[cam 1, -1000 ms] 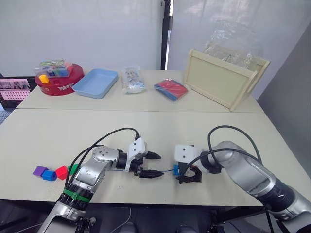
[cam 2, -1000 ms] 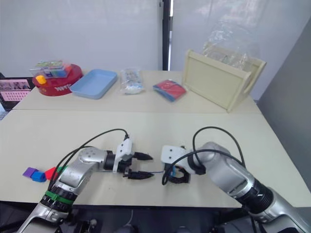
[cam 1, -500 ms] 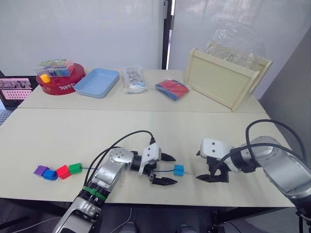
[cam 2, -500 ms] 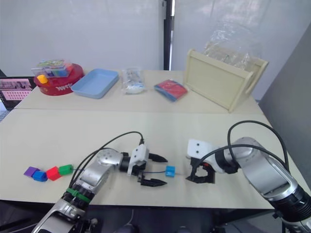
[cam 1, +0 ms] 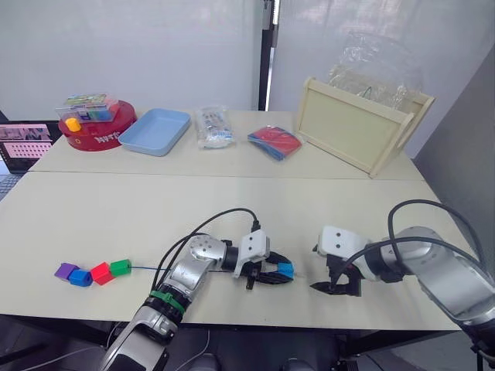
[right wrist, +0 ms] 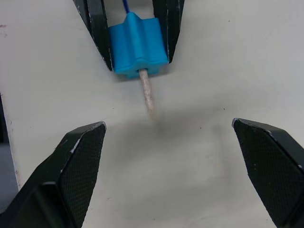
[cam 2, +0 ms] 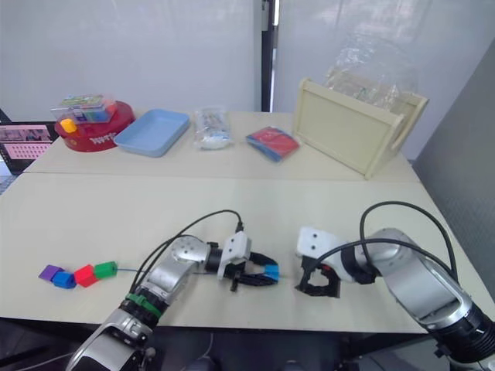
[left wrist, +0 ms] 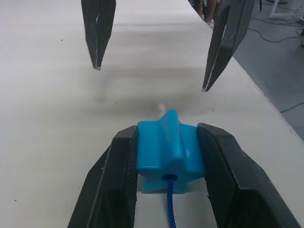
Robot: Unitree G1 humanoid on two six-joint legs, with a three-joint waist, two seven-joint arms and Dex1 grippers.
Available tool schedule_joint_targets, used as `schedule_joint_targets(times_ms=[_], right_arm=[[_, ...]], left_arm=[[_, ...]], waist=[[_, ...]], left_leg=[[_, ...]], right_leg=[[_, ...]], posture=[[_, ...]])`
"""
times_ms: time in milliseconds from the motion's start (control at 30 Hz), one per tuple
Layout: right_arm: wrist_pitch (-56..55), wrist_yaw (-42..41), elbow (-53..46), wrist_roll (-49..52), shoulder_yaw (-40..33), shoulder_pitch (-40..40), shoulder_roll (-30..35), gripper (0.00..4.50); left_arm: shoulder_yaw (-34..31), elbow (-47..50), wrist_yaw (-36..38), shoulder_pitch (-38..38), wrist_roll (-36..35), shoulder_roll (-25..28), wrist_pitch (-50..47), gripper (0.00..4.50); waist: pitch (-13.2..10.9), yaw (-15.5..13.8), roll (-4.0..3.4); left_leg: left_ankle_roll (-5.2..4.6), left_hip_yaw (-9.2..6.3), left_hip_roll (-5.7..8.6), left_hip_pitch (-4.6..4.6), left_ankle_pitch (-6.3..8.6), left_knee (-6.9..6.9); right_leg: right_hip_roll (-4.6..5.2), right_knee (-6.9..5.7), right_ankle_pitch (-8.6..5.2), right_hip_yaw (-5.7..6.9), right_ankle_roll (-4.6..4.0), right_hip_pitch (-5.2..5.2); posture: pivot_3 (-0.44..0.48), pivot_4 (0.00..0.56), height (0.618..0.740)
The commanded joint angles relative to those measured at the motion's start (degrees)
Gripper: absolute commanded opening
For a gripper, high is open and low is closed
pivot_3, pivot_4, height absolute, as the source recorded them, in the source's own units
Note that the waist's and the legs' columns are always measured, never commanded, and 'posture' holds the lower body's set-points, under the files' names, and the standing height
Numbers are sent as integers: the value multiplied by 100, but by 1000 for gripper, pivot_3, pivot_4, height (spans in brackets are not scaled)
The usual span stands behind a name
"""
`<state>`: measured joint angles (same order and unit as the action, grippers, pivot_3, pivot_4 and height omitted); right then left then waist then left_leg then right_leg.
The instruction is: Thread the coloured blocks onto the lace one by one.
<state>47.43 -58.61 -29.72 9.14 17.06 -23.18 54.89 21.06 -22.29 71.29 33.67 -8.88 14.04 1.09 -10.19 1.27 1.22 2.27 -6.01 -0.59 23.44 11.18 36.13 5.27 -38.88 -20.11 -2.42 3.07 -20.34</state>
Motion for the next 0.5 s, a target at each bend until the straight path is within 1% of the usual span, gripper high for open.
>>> schedule_joint_targets(times_ms=[33,200,233,433,500], right_arm=[[-146,120,3,-93,121,-5,-125,4500],[-147,177,74,-80,230,5,-237,4500],[-162,177,86,-90,254,13,-241,3965],[-193,230,187,-142,264,39,-282,2002],[-165,247,185,-124,271,38,-314,1243]], left_arm=[[-28,-16,26,99,39,-6,84,1388],[10,-69,102,88,107,60,133,1387],[9,-75,106,89,116,62,136,1386],[23,-64,100,67,142,57,142,1384],[28,-58,89,62,148,55,139,1384]], waist=[[0,-1,0],[0,1,0],[0,4,0],[0,5,0],[0,6,0]], left_leg=[[0,0,0,0,0,1],[0,0,0,0,0,1],[0,0,0,-1,0,1],[0,0,0,-1,0,1],[0,0,0,-1,0,1]], right_leg=[[0,0,0,0,0,0],[-1,0,0,0,0,0],[-1,0,0,0,0,0],[-1,-1,0,0,0,0],[-1,-1,0,0,0,0]], posture=[[0,150,740],[0,150,740],[0,150,740],[0,150,740],[0,150,740]])
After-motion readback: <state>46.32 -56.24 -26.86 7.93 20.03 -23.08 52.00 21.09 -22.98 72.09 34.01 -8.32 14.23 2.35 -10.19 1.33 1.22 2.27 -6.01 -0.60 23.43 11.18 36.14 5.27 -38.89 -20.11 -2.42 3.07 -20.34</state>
